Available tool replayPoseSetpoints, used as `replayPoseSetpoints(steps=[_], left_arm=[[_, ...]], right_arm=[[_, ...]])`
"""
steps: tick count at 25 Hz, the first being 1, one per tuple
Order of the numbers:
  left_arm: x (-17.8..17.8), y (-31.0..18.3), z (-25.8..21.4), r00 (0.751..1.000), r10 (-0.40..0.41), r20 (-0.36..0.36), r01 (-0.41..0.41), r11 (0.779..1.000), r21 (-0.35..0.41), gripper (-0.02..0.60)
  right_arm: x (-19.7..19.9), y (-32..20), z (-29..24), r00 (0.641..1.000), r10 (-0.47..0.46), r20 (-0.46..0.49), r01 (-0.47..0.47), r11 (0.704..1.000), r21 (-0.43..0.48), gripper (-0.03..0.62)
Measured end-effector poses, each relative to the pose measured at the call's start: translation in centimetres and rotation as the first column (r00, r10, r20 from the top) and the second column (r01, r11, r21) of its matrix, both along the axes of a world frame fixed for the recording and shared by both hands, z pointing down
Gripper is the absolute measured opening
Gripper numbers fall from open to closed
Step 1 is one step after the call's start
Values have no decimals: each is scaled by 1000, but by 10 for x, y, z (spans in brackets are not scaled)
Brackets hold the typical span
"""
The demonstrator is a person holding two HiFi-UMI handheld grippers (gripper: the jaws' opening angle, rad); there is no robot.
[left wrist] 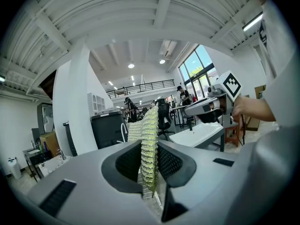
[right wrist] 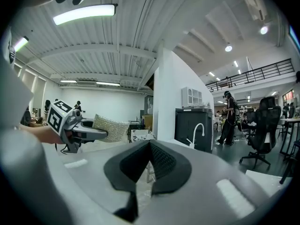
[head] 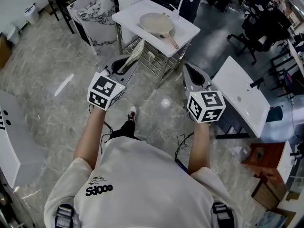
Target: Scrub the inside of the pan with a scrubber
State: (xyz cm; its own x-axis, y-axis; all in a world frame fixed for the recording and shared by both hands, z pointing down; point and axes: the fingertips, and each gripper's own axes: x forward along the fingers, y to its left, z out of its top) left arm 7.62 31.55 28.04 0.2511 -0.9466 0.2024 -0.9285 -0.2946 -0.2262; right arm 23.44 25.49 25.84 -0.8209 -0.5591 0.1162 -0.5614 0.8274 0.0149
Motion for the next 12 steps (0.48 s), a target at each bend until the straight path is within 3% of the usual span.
replayPoseSetpoints(steps=[12], left_arm=[[-32, -79, 1, 1000, 23, -8, -23, 999, 32, 69]], right_arm=[[-30, -71, 1, 999, 26, -24, -25, 999, 23, 9]])
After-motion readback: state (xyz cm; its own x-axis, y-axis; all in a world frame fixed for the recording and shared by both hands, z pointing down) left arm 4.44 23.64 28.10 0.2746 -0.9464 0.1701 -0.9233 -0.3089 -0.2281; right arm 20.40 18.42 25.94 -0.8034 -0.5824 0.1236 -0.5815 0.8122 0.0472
